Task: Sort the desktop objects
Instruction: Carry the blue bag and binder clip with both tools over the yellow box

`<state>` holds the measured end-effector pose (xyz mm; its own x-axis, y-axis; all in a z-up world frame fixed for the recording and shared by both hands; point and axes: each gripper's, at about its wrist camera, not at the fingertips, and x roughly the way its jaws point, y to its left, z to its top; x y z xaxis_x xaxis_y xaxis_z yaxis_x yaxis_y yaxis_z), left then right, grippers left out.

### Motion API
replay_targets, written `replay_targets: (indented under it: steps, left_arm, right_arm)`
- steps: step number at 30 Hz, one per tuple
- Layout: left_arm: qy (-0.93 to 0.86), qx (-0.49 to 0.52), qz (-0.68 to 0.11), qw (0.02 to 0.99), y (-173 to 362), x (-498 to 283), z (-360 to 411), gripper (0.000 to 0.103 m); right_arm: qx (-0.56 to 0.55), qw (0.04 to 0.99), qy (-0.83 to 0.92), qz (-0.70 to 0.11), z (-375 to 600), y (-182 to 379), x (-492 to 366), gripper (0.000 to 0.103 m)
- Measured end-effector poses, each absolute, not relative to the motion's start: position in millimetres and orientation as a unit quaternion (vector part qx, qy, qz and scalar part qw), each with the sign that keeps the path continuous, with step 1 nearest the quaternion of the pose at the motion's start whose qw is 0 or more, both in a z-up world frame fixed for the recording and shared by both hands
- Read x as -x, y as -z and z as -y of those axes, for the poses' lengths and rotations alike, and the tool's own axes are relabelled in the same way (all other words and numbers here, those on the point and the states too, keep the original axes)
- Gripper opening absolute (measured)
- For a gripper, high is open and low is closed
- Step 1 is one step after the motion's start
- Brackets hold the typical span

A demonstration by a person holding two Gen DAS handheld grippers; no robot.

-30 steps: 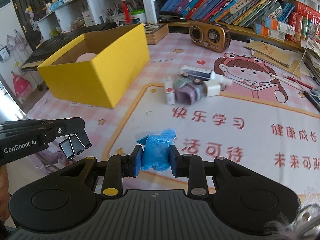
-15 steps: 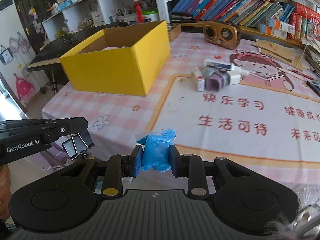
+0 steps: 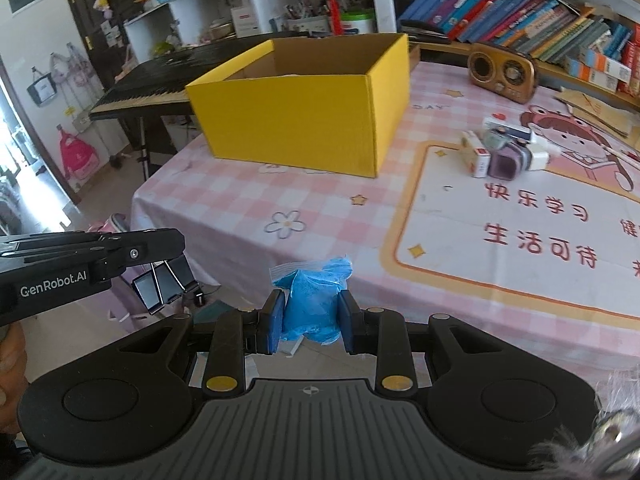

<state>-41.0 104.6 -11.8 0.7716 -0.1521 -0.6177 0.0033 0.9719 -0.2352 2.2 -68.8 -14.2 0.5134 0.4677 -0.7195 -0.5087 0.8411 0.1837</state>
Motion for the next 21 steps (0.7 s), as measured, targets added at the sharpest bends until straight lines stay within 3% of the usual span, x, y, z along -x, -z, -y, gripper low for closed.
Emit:
replay_targets:
  steps: [21]
  left_arm:
    - [0.005, 0.144, -0.323, 0.935, 12, 59, -142, 0.000]
  right_arm:
    - [0.062, 0.856, -0.318, -0.403, 27, 10, 0, 0.026]
